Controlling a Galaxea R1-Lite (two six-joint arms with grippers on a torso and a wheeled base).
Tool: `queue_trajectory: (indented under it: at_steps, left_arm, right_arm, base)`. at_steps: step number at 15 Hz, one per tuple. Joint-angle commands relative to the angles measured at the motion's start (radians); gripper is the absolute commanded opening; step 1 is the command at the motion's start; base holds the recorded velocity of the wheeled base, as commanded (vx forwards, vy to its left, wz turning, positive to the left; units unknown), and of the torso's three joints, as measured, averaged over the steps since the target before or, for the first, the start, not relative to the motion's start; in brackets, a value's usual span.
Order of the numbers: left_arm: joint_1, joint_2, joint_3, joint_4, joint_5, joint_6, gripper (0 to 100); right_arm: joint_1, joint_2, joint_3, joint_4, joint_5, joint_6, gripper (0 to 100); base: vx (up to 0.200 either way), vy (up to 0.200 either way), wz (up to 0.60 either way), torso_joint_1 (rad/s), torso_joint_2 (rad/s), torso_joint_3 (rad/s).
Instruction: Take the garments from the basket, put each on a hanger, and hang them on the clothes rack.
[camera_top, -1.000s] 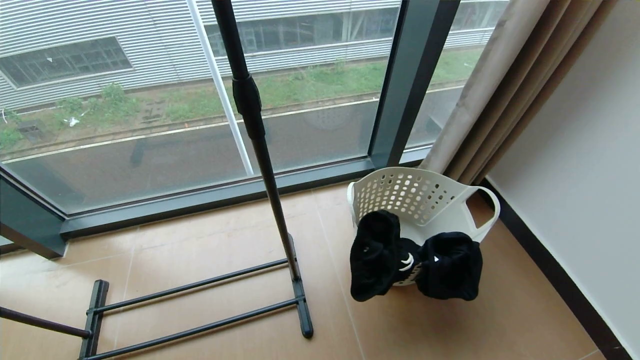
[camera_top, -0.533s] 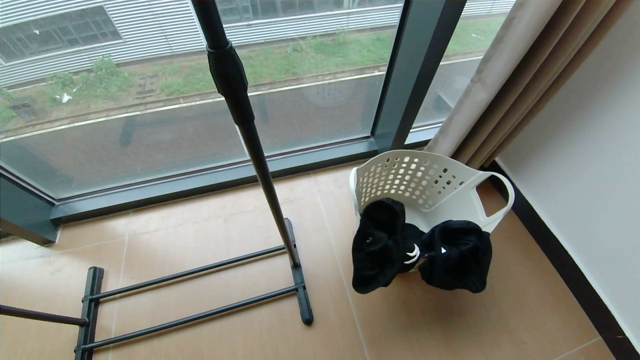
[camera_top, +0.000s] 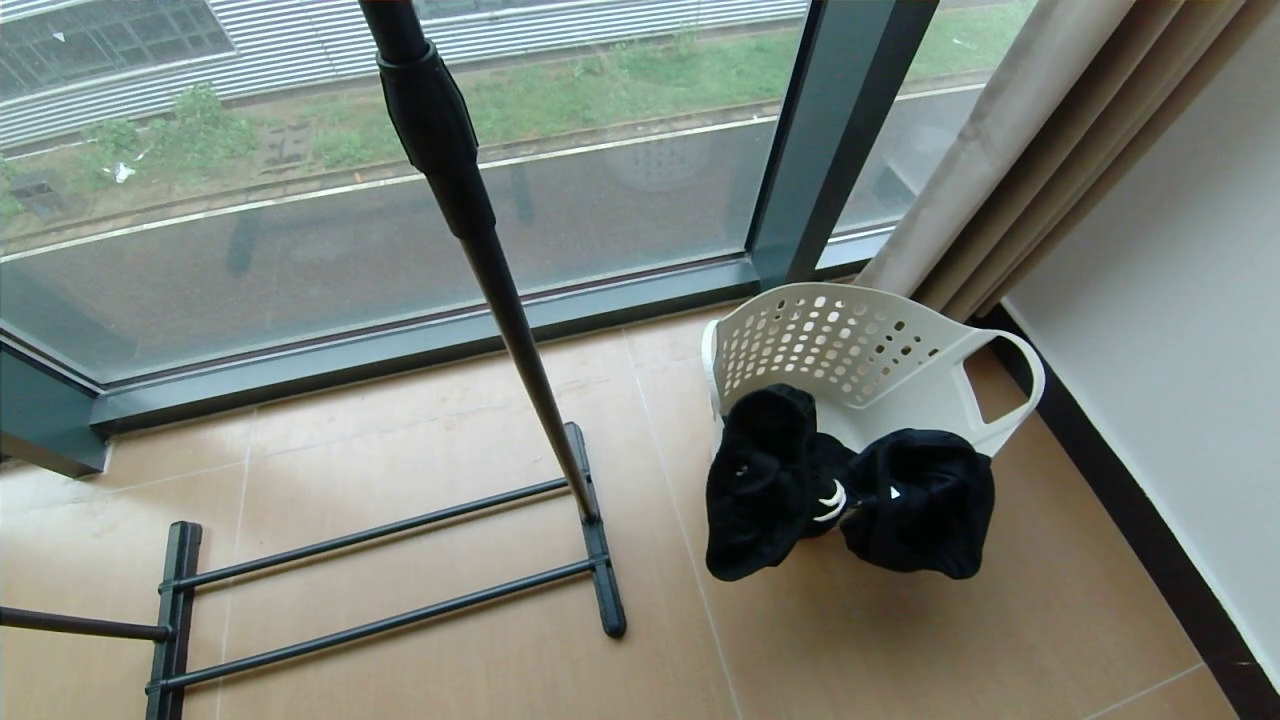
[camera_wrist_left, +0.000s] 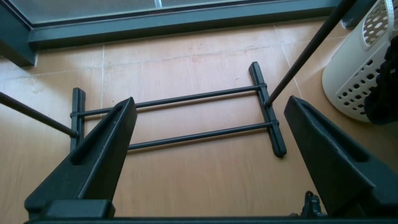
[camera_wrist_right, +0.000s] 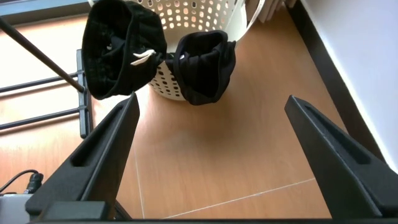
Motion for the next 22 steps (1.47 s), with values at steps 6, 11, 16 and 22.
queue_trajectory:
  at_steps: [6,11,16,22]
  left_arm:
    - [0.000,0.000,0.000,0.000,0.002,0.001,100]
    - [0.000,0.000,0.000,0.000,0.002,0.001,100]
    - [0.000,0.000,0.002,0.000,0.002,-0.001,100]
    - [0.000,0.000,0.002,0.000,0.002,-0.001,100]
  right_arm:
    - [0.000,-0.001,0.001,-0.001,-0.044,-0.007,100]
    - [0.000,0.019,-0.001,0.005,-0.032,-0.027,100]
    - [0.000,0.110,-0.002,0.002,-0.029,-0.005,100]
    - [0.098,0.233,-0.002,0.002,-0.029,-0.008,100]
  base:
    - [0.000,0.000,0.00,0.000,0.00,0.000]
    - [0.000,0.000,0.00,0.000,0.00,0.000]
    - [0.000,0.000,0.00,0.000,0.00,0.000]
    - [0.000,0.000,0.00,0.000,0.00,0.000]
